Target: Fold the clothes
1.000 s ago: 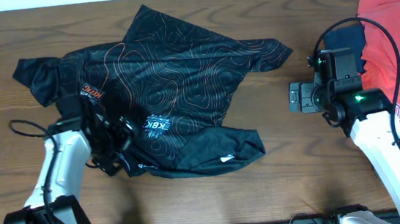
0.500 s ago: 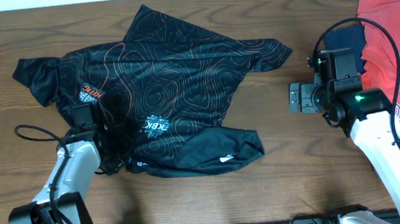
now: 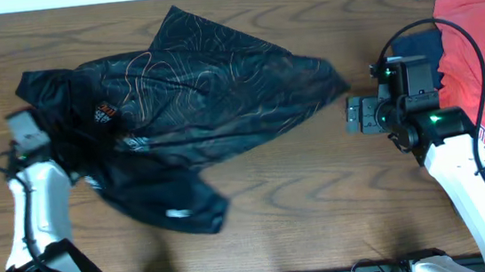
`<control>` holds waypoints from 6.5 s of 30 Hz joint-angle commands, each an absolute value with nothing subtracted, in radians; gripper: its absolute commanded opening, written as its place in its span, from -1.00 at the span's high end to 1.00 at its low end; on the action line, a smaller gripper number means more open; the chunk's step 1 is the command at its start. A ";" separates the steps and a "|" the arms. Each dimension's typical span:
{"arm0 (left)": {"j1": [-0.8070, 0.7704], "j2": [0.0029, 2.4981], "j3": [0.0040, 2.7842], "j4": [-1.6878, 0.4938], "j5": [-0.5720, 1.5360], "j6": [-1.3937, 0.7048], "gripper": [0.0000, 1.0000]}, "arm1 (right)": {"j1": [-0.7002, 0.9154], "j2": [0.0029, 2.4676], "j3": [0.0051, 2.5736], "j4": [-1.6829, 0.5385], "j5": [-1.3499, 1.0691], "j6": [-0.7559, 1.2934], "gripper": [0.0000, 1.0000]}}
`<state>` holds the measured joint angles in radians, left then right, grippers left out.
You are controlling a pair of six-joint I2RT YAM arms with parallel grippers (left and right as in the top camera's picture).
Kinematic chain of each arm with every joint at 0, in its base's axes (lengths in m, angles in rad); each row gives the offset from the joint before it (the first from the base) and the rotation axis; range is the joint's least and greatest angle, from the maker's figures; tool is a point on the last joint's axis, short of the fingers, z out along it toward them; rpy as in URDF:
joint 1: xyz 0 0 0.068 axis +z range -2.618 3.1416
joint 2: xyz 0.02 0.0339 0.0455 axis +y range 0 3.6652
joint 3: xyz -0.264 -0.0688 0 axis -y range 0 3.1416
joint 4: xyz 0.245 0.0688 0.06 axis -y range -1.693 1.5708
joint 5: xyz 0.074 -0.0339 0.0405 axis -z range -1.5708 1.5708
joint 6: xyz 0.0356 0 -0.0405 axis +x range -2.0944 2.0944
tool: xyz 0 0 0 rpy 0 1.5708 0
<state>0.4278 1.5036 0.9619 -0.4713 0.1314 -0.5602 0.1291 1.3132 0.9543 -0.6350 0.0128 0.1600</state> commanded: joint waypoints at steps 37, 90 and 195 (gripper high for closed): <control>0.313 1.501 0.721 -0.902 0.157 -0.549 0.87 | 0.126 1.525 0.957 -0.568 -0.178 0.198 -0.98; 0.313 1.421 0.757 -0.986 0.329 -0.373 0.89 | 0.150 1.759 0.952 -0.377 -0.184 0.360 -0.80; 0.255 1.747 1.914 -0.358 0.490 -0.457 0.88 | -0.052 1.677 1.662 -0.175 -0.027 0.213 0.98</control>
<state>0.2550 1.7008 1.9034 -0.4992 0.5446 -0.3515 -0.0368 1.6806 1.6455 -0.2642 -0.1043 0.1993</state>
